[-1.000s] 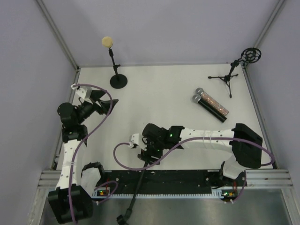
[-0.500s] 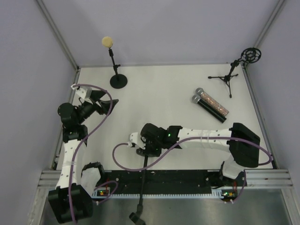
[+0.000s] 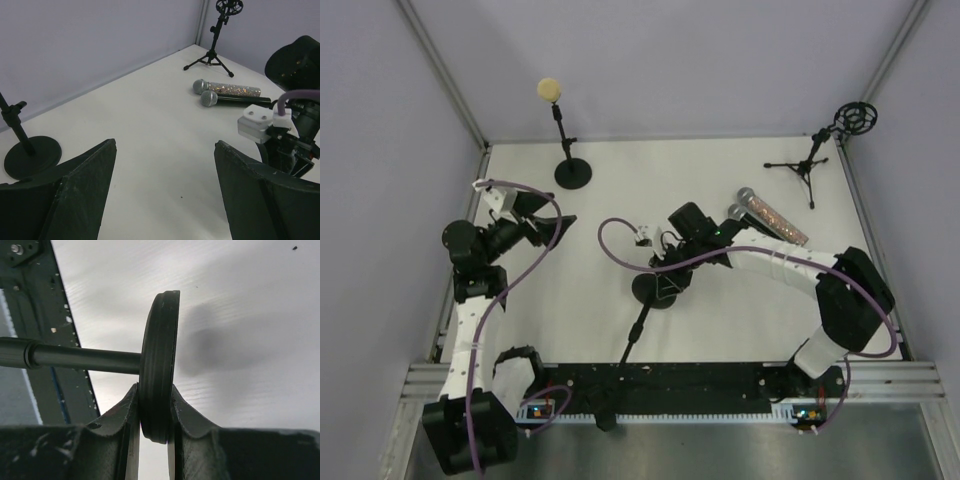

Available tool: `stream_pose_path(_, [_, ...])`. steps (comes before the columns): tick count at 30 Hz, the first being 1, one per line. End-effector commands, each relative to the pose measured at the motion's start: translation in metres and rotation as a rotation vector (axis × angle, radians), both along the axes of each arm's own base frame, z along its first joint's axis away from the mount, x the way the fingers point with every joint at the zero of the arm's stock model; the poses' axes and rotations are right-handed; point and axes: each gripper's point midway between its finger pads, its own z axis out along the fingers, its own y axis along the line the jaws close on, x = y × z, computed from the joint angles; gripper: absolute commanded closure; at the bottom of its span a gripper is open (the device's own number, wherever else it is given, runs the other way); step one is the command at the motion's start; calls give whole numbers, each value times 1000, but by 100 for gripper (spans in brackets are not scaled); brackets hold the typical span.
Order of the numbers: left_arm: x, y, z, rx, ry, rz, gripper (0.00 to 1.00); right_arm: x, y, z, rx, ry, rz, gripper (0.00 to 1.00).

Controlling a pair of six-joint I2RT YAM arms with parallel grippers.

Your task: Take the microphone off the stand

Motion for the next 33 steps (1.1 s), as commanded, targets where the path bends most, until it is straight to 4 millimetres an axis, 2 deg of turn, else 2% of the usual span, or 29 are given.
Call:
stream_pose_path(1, [-9,-9,21,26,-76,-94,15,-20,10,53,235,103,110,100])
stream_pose_path(7, [-17,-17,37,40,-120,-182,15,-18,6,57,302,214,121,100])
stream_pose_path(13, [-27,-24,42,-2,-146,-249,15,17,7,66,405,334,23,100])
stream_pose_path(16, [-33,-27,40,-9,-171,-281,15,39,11,63,434,383,-39,100])
stream_pose_path(19, [-38,-29,36,-17,-178,-293,14,57,17,54,442,421,-81,100])
stream_pose_path(23, [-45,-30,36,-15,-196,-295,14,82,26,30,410,417,-158,100])
stream_pose_path(27, [-51,-31,37,-13,-212,-288,14,94,27,10,389,444,-208,100])
stream_pose_path(33, [-52,-31,36,-14,-223,-271,14,109,16,-23,313,419,-307,100])
